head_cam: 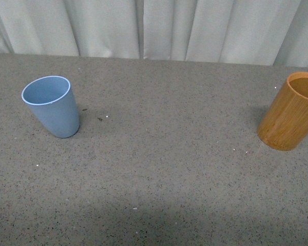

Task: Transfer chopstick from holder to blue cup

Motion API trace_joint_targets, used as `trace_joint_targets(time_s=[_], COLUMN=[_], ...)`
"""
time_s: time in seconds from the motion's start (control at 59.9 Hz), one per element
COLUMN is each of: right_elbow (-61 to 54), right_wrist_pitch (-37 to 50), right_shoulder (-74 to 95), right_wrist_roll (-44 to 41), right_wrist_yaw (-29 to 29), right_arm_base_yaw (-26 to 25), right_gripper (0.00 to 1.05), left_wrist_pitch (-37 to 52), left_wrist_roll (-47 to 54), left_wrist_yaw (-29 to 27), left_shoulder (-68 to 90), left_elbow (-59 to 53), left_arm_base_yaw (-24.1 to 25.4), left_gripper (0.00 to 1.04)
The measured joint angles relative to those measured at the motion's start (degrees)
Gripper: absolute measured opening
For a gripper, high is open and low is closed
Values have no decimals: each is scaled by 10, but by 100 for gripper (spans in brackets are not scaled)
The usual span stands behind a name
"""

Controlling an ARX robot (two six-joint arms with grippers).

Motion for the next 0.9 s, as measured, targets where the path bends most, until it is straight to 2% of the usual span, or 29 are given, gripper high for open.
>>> trace_joint_targets(time_s=[0.902], right_elbow=[0], right_wrist_pitch=[0], right_shoulder=[0], right_wrist_roll=[0], right_wrist_yaw=[0], right_arm_base_yaw=[0], right_gripper=[95], left_wrist_pitch=[0], left_wrist_roll=[0], left_wrist_yaw=[0], left_shoulder=[0], left_elbow=[0], left_arm_base_yaw=[0], left_gripper=[98])
